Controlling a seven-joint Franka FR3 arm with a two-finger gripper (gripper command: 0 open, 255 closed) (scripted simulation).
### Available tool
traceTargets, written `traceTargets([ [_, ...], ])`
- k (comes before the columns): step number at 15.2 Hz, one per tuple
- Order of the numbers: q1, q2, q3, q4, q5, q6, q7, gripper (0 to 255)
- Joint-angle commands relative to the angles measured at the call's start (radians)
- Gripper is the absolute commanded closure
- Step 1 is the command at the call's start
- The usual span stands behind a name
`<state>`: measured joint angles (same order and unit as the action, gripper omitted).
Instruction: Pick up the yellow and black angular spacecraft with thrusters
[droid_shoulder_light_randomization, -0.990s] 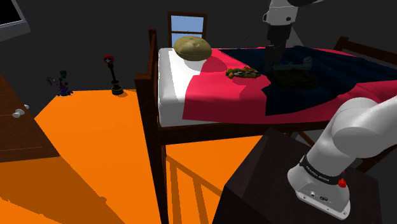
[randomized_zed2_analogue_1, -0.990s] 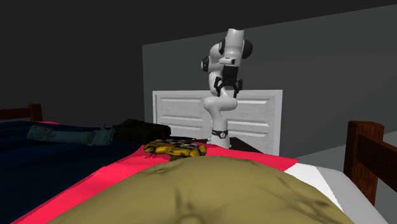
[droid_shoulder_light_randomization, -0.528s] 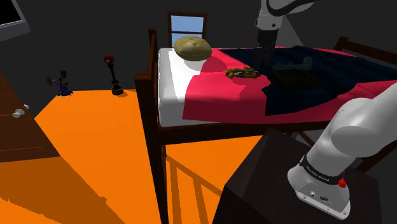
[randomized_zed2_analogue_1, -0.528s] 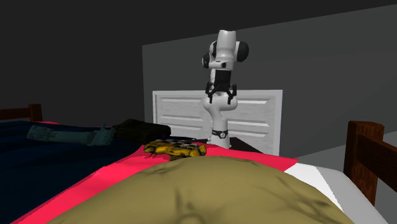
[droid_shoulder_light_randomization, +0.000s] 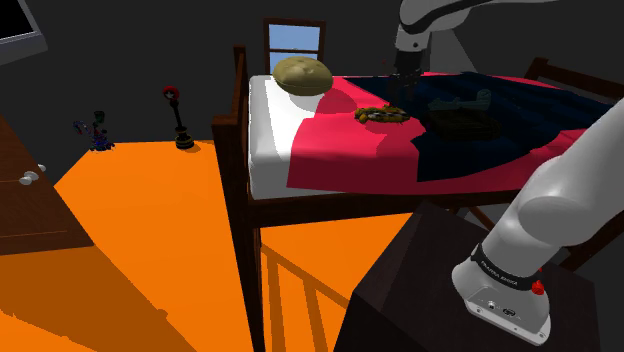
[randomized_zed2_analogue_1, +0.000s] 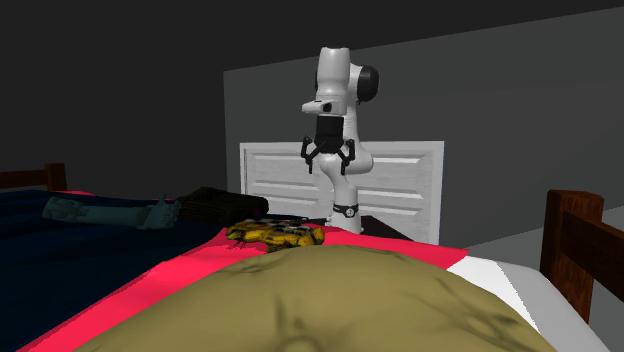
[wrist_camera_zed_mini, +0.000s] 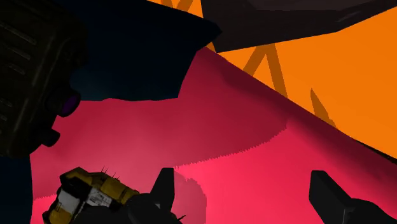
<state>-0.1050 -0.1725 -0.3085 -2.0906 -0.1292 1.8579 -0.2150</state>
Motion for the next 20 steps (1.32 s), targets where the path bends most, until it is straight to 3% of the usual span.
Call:
traceTargets([
  [1, -0.010, 0.070, -0.022, 0.053, 0.022, 0.024, -0.022, 0],
  [10, -0.096, 0.405, -0.087, 0.361, 0.175, 0.060, -0.137, 0],
  [16, -0.199, 0.647, -0.089, 0.646, 0.287, 0.017, -0.189, 0],
  [20, -0.290, 0.831, -0.076, 0.903, 0.354, -0.051, -0.200, 0],
])
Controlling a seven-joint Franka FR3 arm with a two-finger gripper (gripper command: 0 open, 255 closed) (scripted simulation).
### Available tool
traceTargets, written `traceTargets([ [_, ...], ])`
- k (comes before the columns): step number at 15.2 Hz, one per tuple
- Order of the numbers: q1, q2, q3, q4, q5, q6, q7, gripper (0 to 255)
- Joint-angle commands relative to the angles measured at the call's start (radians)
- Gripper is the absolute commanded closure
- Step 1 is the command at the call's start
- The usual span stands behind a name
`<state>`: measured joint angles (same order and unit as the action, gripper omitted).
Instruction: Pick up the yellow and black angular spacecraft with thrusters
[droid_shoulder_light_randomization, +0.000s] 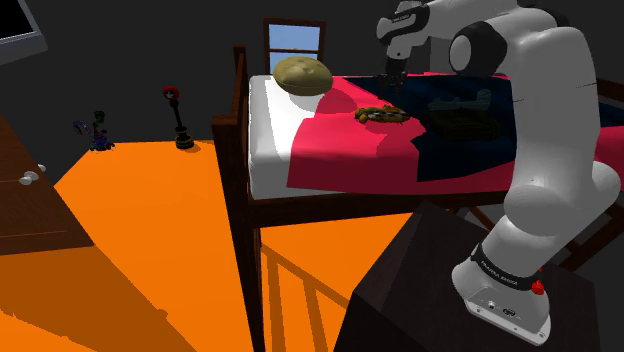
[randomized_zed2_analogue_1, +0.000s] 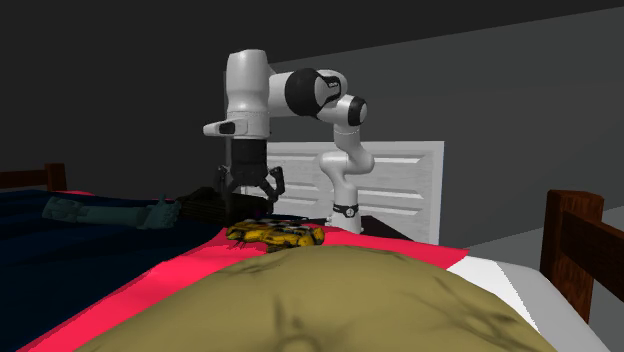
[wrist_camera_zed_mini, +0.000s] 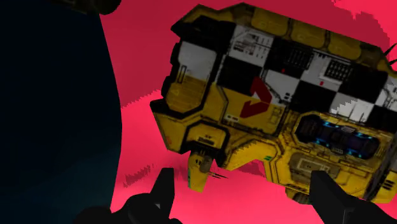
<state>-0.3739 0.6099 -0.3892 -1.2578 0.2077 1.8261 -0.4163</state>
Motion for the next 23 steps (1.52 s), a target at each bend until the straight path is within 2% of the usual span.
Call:
traceTargets([
  [1, -0.048, 0.102, 0.010, 0.150, 0.032, -0.044, 0.003, 0],
  [2, -0.077, 0.160, 0.016, 0.242, 0.046, -0.074, 0.007, 0],
  [3, -0.078, 0.160, 0.017, 0.242, 0.046, -0.074, 0.008, 0],
  [10, -0.066, 0.168, 0.020, 0.151, 0.051, 0.022, -0.001, 0],
  [12, -0.066, 0.168, 0.020, 0.151, 0.051, 0.022, -0.001, 0],
  [13, -0.066, 0.167, 0.020, 0.149, 0.051, 0.023, -0.002, 255],
  [23, -0.067, 0.166, 0.019, 0.161, 0.050, 0.010, 0.000, 255],
])
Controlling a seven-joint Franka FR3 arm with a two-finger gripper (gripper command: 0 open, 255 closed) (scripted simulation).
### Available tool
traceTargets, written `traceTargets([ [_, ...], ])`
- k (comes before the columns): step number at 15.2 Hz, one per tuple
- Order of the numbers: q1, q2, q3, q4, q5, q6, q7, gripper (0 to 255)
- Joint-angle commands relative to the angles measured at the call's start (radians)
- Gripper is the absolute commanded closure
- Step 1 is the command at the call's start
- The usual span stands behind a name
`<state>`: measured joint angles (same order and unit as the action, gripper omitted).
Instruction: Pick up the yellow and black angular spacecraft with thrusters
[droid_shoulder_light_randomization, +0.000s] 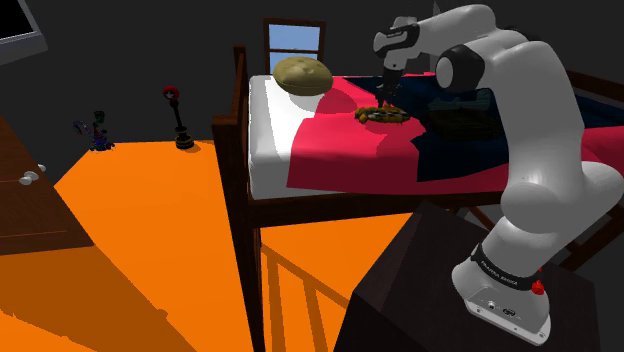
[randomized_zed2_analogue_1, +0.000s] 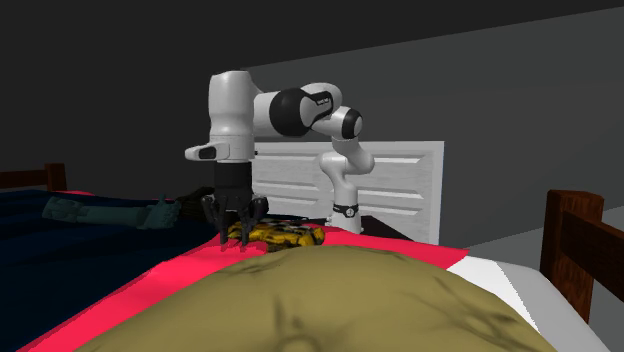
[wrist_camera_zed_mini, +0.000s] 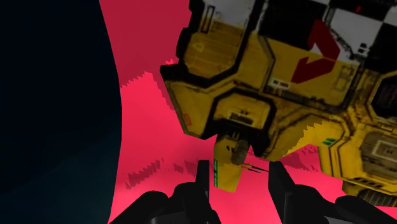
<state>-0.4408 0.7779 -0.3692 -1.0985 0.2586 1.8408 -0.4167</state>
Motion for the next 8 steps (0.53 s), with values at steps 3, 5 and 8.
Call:
traceTargets([
  [3, -0.005, -0.007, -0.002, 0.036, -0.003, -0.042, 0.004, 255],
  [5, -0.008, -0.008, -0.003, 0.061, -0.005, -0.068, 0.006, 255],
  [8, -0.015, -0.007, -0.003, 0.105, -0.006, -0.109, 0.010, 255],
])
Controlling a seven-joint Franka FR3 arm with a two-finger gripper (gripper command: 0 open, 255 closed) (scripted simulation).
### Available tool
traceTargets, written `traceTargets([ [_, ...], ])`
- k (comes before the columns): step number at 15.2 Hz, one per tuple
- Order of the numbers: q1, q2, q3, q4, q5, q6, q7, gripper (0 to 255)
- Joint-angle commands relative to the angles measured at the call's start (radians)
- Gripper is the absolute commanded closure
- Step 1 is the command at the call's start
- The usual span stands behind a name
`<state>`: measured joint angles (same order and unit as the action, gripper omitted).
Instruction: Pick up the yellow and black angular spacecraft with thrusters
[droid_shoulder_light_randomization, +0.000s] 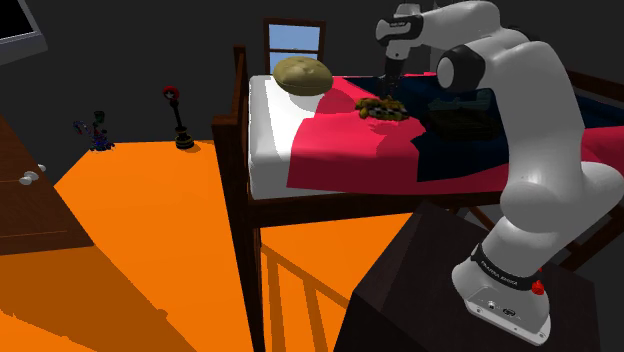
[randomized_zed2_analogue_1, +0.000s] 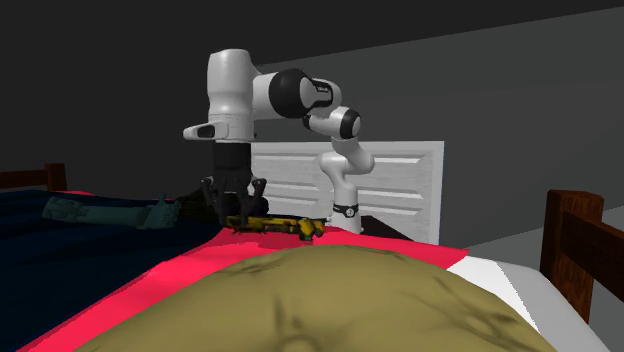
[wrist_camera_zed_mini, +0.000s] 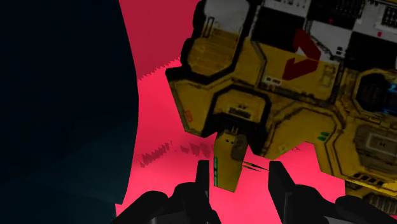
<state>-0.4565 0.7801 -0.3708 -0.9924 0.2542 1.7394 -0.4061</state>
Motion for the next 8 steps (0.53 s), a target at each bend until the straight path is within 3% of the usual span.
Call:
traceTargets([
  [1, -0.002, -0.008, -0.001, 0.015, -0.002, -0.022, 0.001, 255],
  [8, -0.020, 0.008, 0.000, 0.115, -0.001, -0.103, 0.009, 255],
])
